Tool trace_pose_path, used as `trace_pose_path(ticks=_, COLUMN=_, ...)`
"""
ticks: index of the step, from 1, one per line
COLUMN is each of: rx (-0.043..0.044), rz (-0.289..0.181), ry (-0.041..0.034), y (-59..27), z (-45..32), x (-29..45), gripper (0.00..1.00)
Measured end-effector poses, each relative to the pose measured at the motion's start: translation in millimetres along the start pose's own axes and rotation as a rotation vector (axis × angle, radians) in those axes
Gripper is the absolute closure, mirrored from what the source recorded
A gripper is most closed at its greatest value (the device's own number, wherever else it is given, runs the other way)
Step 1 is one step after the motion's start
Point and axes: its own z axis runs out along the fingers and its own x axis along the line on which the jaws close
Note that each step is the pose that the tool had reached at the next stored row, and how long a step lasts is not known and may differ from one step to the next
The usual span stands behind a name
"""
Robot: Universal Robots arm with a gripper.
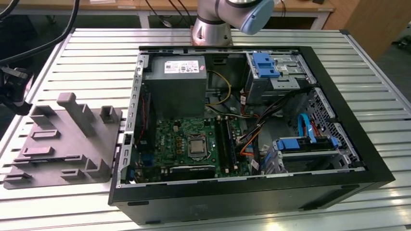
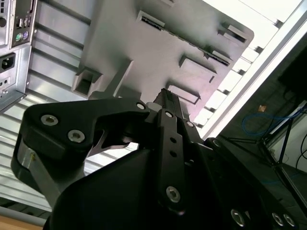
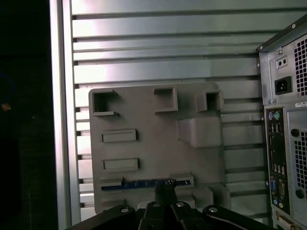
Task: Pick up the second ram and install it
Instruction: 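Reach for the second ram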
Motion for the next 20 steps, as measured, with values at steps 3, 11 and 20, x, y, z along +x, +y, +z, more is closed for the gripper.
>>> trace_pose_path(ticks=3, rx=-0.0001, rz=0.000, ry=-0.0001, y=-4.5, z=3.6, x=1.7, gripper=0.90)
trace_pose_path(ticks=11, rx=0.0000, rz=0.000, ry=0.0003, y=-12.8, z=14.8, x=4.9, gripper=0.90)
trace_pose_path(ticks=20, rx=-0.0001, rz=0.000, ry=0.0007, y=-19.1, z=23.6, x=7.6, gripper=0.90)
